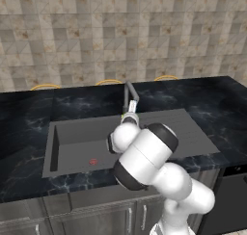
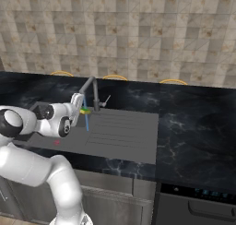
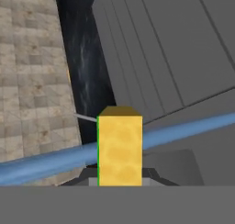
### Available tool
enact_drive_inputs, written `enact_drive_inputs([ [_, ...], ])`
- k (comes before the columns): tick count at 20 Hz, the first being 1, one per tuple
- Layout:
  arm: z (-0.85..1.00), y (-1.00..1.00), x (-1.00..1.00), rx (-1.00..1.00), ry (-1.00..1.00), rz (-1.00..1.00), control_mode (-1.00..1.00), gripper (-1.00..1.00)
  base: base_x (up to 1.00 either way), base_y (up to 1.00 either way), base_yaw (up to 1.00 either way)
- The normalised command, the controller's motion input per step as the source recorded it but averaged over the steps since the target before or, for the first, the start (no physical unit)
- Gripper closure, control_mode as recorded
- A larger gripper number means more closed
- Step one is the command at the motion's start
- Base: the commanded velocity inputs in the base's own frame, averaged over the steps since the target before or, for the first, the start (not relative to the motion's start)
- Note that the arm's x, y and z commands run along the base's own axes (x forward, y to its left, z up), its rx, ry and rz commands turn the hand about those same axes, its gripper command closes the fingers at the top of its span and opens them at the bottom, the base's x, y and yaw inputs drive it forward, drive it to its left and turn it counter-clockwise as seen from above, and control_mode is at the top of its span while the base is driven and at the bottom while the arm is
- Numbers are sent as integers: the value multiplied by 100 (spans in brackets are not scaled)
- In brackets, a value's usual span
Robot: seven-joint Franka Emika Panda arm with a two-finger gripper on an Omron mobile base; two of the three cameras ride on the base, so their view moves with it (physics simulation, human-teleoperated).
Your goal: Soak the sponge with water for a few seconds and then drop it inside the sink.
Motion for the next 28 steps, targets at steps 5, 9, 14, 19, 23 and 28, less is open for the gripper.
enact_drive_inputs([
  [5, -2, 0, 18, 0, 0, 0, -100, 100, 0, 0, 0],
  [9, 0, 3, -13, 0, -3, 0, -100, 100, 0, 0, 0],
  [14, 1, 4, -25, 0, -6, 0, -100, 100, 0, 0, 0],
  [19, 21, 5, -17, 0, -3, 0, -100, 100, 0, 0, 0],
  [23, 57, 4, 0, 0, 2, 0, -100, 100, 0, 0, 0],
  [28, 56, 16, 0, 1, 10, 4, -100, 100, 0, 0, 0],
])
